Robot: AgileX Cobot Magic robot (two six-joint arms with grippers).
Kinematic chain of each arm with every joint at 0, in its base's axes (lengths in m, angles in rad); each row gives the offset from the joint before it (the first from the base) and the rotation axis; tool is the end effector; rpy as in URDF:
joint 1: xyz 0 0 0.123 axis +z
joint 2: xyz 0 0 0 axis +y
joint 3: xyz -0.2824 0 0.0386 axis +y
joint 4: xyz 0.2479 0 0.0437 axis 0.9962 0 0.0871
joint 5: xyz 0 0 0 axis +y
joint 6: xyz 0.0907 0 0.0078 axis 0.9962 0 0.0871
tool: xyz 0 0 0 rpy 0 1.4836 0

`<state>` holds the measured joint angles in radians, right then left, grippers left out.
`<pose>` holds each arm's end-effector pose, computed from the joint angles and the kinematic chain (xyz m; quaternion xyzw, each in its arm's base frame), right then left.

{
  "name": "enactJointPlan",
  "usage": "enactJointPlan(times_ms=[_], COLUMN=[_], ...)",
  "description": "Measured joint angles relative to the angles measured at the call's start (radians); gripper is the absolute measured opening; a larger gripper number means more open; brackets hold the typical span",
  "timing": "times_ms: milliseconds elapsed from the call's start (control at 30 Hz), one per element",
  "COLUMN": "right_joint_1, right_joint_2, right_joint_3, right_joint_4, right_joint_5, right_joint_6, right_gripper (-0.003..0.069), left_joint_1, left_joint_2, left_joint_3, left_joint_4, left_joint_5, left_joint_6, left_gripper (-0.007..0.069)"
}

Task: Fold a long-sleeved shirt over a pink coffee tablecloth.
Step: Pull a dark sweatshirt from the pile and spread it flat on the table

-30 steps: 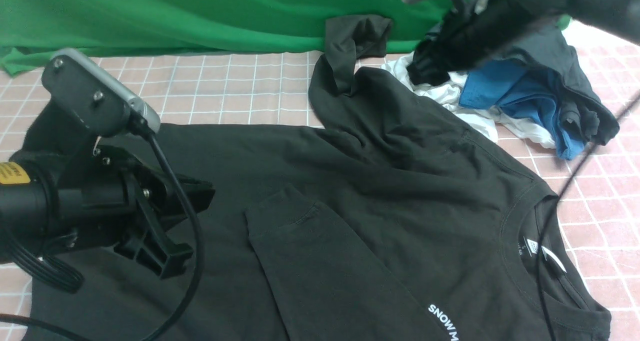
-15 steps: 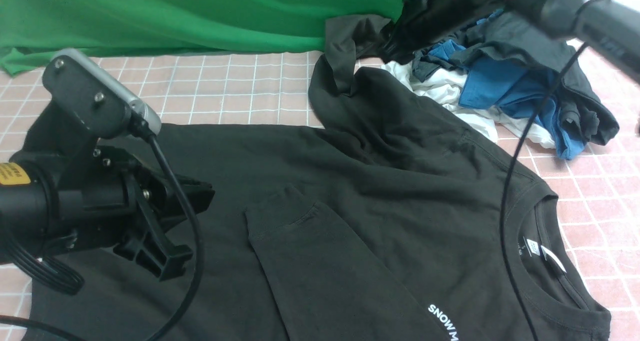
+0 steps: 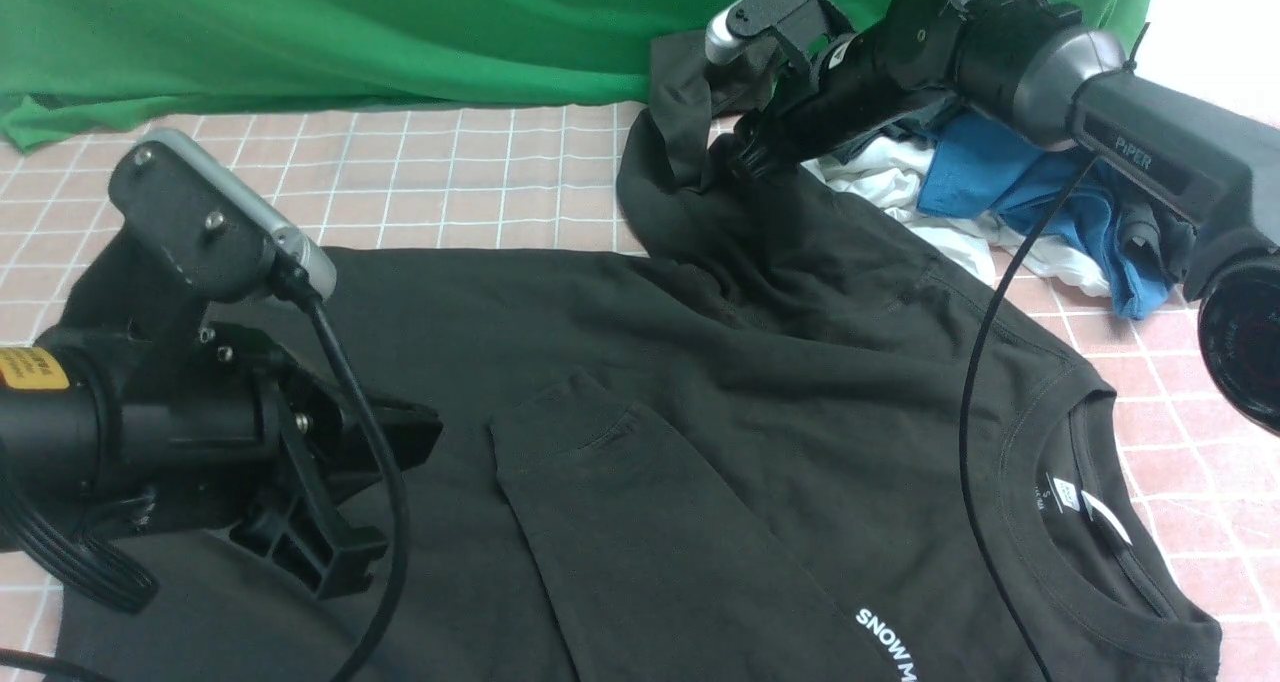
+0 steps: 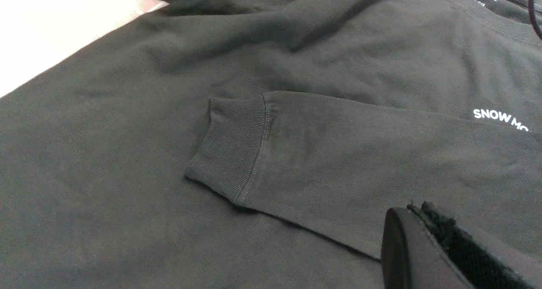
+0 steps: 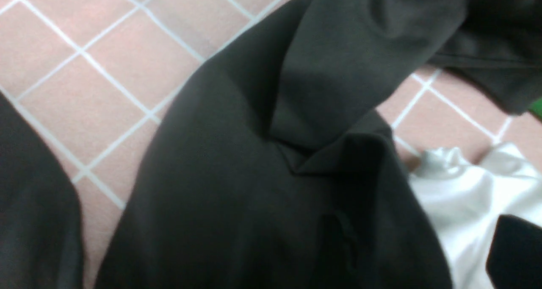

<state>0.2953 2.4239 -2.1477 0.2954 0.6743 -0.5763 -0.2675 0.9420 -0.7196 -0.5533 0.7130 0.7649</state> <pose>0.5195 0.1754 0.1872 -0.3228 0.8732 0.0768 0.3569 0.1632 -0.0772 0.3025 0.3310 0.8468 -0.1491 0.3887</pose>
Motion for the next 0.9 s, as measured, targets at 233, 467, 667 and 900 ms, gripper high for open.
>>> enactJointPlan(times_ms=[233, 467, 667, 900], right_joint_1=[0.0, 0.0, -0.002, -0.022], right_joint_2=[0.005, -0.004, -0.09, -0.159], right_joint_3=[0.0, 0.0, 0.0, 0.038], right_joint_4=[0.044, 0.043, 0.012, -0.014], right_joint_5=[0.002, 0.043, 0.22, 0.475], right_joint_6=[-0.052, -0.028, 0.016, 0.082], right_gripper=[0.0199, 0.0035, 0.0034, 0.0034], left_joint_1=[0.0, 0.0, 0.0, 0.0], left_joint_2=[0.0, 0.0, 0.0, 0.0], left_joint_3=[0.0, 0.0, 0.0, 0.0], left_joint_4=[-0.004, -0.009, -0.009, 0.038], left_joint_5=[0.018, 0.064, 0.084, 0.093], left_joint_6=[0.0, 0.0, 0.0, 0.0], left_gripper=[0.0017, 0.0017, 0.0017, 0.0017])
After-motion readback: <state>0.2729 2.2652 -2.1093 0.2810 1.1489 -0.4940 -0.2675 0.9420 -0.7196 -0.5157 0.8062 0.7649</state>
